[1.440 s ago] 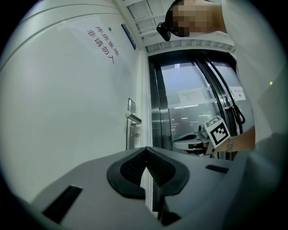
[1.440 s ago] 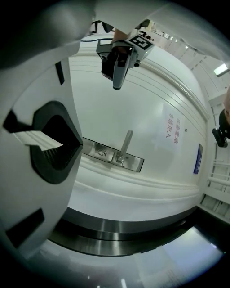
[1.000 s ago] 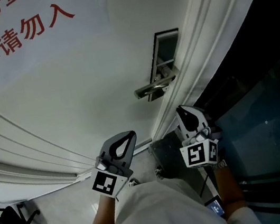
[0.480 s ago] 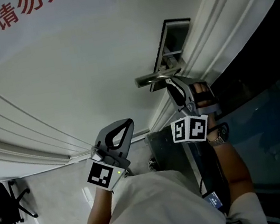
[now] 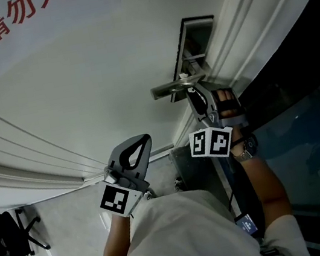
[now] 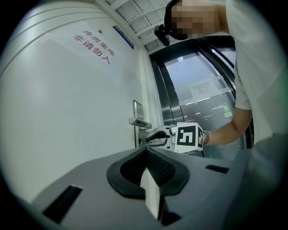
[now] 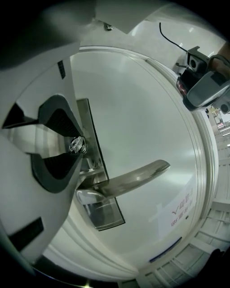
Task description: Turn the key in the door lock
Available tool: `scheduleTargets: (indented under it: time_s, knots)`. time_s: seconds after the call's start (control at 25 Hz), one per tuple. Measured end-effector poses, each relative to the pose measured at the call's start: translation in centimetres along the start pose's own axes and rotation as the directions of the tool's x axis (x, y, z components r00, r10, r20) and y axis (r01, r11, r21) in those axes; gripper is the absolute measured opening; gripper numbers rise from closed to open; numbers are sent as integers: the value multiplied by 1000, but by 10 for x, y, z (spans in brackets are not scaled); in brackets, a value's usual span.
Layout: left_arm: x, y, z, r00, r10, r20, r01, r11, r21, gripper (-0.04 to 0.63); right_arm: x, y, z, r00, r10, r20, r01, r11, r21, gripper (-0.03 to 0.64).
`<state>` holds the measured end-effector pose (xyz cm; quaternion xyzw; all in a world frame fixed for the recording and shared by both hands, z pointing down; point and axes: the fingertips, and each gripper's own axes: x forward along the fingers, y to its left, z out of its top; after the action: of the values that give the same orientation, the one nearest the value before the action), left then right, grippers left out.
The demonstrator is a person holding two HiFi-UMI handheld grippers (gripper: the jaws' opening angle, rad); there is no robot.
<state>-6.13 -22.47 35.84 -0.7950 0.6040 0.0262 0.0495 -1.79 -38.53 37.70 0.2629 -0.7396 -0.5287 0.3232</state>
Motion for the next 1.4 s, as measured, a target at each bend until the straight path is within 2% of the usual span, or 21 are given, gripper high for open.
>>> scheduleTargets:
  time_s: [0.12,0.24,0.4,0.44,0.6,0.64,0.68,0.72,0.8,0.92,1.0,1.2,1.32,1.4]
  knots:
    - [1,0,-3,1000,-6,-10,6,1000,-3,5,0,-1,0,1000,-18,2,17,997,81,110]
    - [2,0,-5,1000,-13,-14,13,1000,-3,3,-1,-4,0,1000,-27,12,23,973,230,106]
    - [2,0,-6,1000,-18,-18,18,1000,-9,3,-2,-8,-2,999,-36,25,21,886,464,74]
    - [2,1,-7,1000,-18,-20,18,1000,-10,4,-3,-9,-2,999,-43,24,26,866,499,15]
    - [-1,3,-9,999,-16,-30,16,1000,-14,3,-3,-11,-3,998,-68,16,47,827,560,14]
    - [-1,4,-9,999,-15,-31,15,1000,-15,3,-3,-11,-3,998,-67,21,41,800,598,14]
    - [-2,4,-9,999,-15,-32,15,1000,-15,3,-3,-12,-3,997,-63,32,27,758,651,14]
    - [-2,5,-9,999,-16,-31,15,1000,-15,5,-3,-13,-3,997,-58,48,7,701,713,14]
    - [-1,6,-8,999,-17,-27,17,1000,-15,3,-2,-14,-5,995,-49,83,-43,545,837,14]
    - [-1,7,-7,1000,-16,-21,16,1000,-13,4,-2,-15,-10,989,-48,141,-126,242,962,14]
    - [-2,8,-6,1000,-15,-16,15,1000,-10,4,-2,-16,-13,983,-61,176,-172,57,983,14]
    - [-5,8,-8,1000,-12,-18,12,1000,-13,3,-2,-14,-17,968,-96,230,-248,-270,930,14]
    - [-6,8,-10,1000,-14,-22,14,1000,-14,4,-1,-12,-19,951,-127,284,-309,-472,826,15]
    - [-6,7,-11,1000,-17,-24,16,1000,-12,3,-1,-12,-20,938,-154,310,-340,-578,742,15]
